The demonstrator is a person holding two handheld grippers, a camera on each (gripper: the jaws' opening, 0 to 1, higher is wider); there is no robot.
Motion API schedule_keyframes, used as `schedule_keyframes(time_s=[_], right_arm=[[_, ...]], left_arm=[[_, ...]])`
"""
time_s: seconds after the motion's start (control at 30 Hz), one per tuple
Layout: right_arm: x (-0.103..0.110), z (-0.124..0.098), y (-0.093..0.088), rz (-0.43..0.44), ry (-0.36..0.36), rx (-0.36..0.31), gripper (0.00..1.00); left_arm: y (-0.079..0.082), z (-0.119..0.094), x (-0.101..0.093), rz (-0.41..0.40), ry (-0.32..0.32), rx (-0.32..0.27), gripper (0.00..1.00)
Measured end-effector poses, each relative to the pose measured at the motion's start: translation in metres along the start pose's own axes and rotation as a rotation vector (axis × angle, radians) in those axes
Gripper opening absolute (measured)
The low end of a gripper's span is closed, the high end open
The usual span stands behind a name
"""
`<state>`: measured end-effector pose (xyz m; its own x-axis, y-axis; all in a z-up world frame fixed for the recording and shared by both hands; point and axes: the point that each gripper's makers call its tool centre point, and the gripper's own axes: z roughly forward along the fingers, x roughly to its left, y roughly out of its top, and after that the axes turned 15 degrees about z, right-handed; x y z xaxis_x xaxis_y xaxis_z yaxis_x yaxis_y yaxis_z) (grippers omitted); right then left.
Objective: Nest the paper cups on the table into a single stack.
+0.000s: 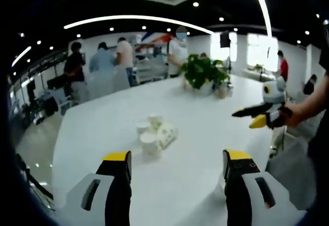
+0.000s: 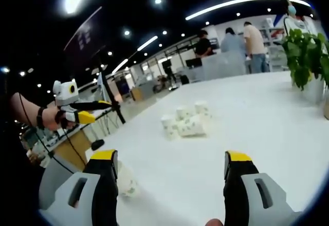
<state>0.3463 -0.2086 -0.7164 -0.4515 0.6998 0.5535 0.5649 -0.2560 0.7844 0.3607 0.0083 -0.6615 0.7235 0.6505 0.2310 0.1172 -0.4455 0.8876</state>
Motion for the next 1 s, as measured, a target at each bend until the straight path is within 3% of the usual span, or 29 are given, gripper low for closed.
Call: schedule_keyframes(time_s=[0.17, 0.37, 0.5, 0.57, 1.0], right_arm=[[0.001, 0.002, 0.003, -0.008, 0.0, 0.003, 0.84], [0.003, 0.006, 0.004, -0.012, 0.005, 0.01, 0.84], [0.003, 0.009, 0.004, -0.016, 0.011, 0.016, 0.84], [0.003, 0.01, 0.004, -0.02, 0.013, 0.019, 0.84], [-0.005, 0.021, 0.01, -0.04, 0.022, 0.045, 0.83]], left_arm=[[-0.004, -0.004, 0.006, -0.035, 0.026, -0.013, 0.82], [-0.006, -0.005, 0.014, -0.044, 0.069, -0.013, 0.99], [-0.006, -0.008, 0.015, -0.047, 0.072, -0.02, 1.0], [-0.006, -0.01, 0.02, -0.003, 0.1, -0.023, 1.0], [-0.014, -0.012, 0.015, -0.044, 0.071, -0.026, 1.0]])
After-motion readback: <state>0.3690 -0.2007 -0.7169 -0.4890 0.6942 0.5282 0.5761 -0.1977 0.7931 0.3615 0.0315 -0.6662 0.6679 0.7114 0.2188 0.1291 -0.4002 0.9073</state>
